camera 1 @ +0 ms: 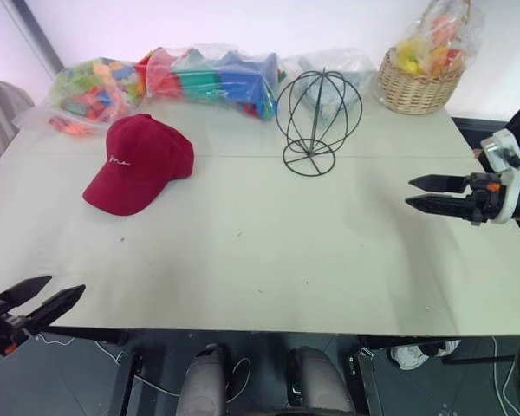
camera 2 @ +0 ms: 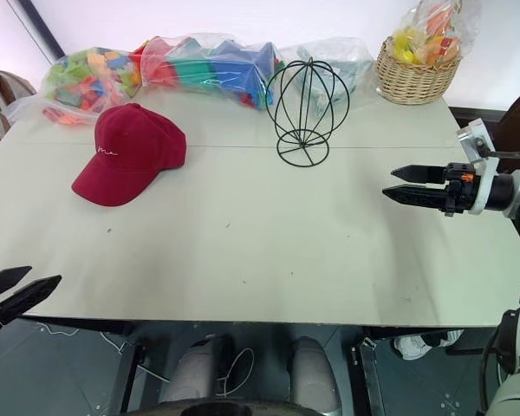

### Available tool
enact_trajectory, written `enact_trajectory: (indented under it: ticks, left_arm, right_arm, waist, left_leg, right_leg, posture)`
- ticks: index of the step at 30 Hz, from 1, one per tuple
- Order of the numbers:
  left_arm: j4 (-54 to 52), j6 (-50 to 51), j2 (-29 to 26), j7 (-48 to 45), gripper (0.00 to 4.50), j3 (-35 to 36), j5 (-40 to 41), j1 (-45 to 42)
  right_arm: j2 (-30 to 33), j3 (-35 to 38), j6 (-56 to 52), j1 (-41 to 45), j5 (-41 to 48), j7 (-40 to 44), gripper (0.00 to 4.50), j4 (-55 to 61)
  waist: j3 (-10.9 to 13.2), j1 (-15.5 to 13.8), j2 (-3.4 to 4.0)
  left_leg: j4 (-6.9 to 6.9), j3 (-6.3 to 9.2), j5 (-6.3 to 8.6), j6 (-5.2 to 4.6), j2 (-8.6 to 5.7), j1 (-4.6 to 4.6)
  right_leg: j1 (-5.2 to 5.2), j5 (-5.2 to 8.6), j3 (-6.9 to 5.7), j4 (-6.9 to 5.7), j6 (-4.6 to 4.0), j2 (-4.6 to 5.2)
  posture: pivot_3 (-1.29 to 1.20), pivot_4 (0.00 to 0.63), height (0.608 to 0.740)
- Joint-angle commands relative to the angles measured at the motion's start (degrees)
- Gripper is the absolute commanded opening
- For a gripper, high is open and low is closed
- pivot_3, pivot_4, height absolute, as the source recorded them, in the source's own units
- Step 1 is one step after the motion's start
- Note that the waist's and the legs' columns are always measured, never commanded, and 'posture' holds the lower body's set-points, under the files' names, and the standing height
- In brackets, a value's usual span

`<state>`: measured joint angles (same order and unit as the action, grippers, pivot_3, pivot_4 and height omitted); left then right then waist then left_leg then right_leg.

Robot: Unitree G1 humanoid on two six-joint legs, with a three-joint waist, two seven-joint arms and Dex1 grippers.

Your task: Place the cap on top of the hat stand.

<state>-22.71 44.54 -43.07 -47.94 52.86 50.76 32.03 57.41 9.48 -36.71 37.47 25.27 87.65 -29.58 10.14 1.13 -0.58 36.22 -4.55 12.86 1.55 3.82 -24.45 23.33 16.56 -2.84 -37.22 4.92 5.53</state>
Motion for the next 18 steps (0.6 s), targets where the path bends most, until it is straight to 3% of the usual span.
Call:
enact_trajectory:
  ticks: [1,18]
  left_arm:
    - [-0.43,1.56,-1.14,-0.02,4.46,2.31,1.50,0.53]
    - [1.18,1.11,-1.64,-0.26,4.46,2.51,1.92,-2.30]
  right_arm:
    - [0.46,1.15,0.38,1.45,0.98,-0.33,4.50,0.57]
    - [-1.48,0.68,0.76,3.64,0.74,-2.19,4.50,-0.03]
  waist:
    - [0.00,0.00,0.00]
    - [0.00,0.00,0.00]
  left_leg:
    - [0.00,0.00,0.00,0.00,0.00,0.00]
    - [0.00,0.00,0.00,0.00,0.00,0.00]
  right_leg:
    - [0.00,0.00,0.00,0.00,0.00,0.00]
    - [0.00,-0.07,0.00,-0.02,0.13,-0.01]
  posture:
    - [0.00,0.150,0.740]
    - [0.00,0.150,0.740]
